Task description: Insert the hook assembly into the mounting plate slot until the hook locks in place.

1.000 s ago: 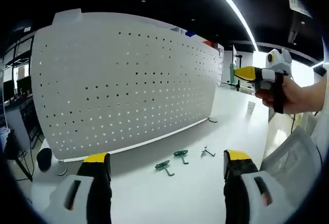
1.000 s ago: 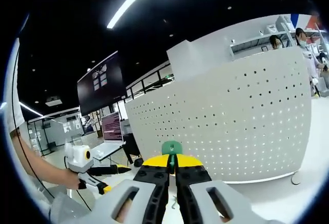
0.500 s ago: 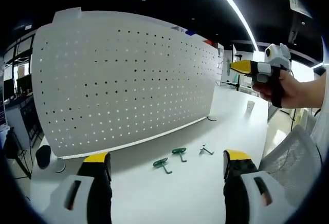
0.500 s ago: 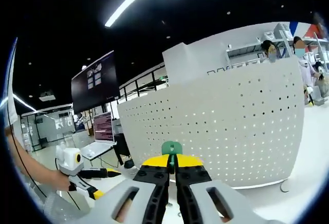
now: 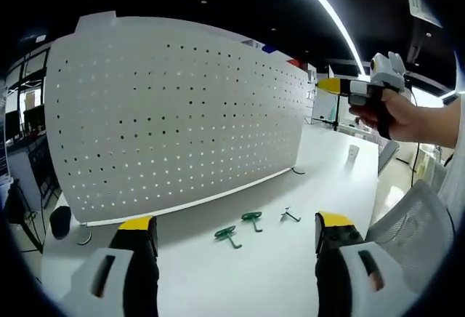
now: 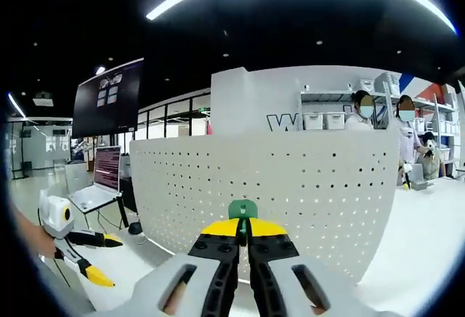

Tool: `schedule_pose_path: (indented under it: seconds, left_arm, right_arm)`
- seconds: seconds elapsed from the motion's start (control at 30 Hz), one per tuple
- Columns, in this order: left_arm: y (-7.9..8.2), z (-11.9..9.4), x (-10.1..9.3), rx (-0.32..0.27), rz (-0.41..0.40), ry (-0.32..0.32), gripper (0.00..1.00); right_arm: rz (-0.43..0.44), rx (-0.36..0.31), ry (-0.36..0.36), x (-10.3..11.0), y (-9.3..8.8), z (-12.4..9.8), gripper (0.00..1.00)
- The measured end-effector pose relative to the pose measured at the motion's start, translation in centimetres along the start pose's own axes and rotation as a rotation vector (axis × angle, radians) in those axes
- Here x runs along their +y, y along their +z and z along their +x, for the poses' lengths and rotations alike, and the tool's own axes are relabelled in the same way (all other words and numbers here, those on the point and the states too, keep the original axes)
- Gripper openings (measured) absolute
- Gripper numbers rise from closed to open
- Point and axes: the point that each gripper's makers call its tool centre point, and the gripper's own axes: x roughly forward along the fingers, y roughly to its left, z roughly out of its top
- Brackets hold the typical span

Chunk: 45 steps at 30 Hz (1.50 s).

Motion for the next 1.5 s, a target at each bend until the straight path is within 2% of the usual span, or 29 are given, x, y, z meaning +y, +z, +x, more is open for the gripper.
schedule_pose_path:
  seconds: [0.33, 0.63, 0.93, 1.1, 1.37, 1.43, 1.5]
  left_arm:
    - [0.4, -0.2, -0.2, -0.016, 0.0, 0.004, 0.92]
    - [0.4, -0.7, 0.4, -0.033, -0.004, 0.036, 0.9]
    - [0.4, -1.1, 0.7, -0.049, -0.004, 0.054, 0.9]
    - [0.5, -1.2, 0.8, -0.068, -0.006, 0.06, 0.9]
    - [0.2, -1.5, 0.5, -0.087, -0.013, 0.065, 0.9]
    - [0.1, -1.5, 0.3, -0.08, -0.01, 0.056, 0.9]
    - [0.2, -1.4, 0.3, -0.079, -0.003, 0.057, 0.9]
  right_arm:
    - [0.005, -0.04, -0.045, -1.0, 1.7, 2.9, 0.01]
    - [0.025, -0.073, -0.08, -1.8, 2.9, 5.2, 0.01]
    - [0.011, -0.118, -0.112, -2.1, 5.1, 8.1, 0.01]
    - [-0.001, -0.134, -0.128, -2.2, 5.6, 9.5, 0.01]
    - [0.002, -0.127, -0.14, -2.3, 5.2, 11.2, 0.01]
    - [-0.023, -0.121, -0.14, -2.3, 4.9, 11.5, 0.01]
    - [0.001, -0.118, -0.146, -2.5, 4.6, 11.8, 0.01]
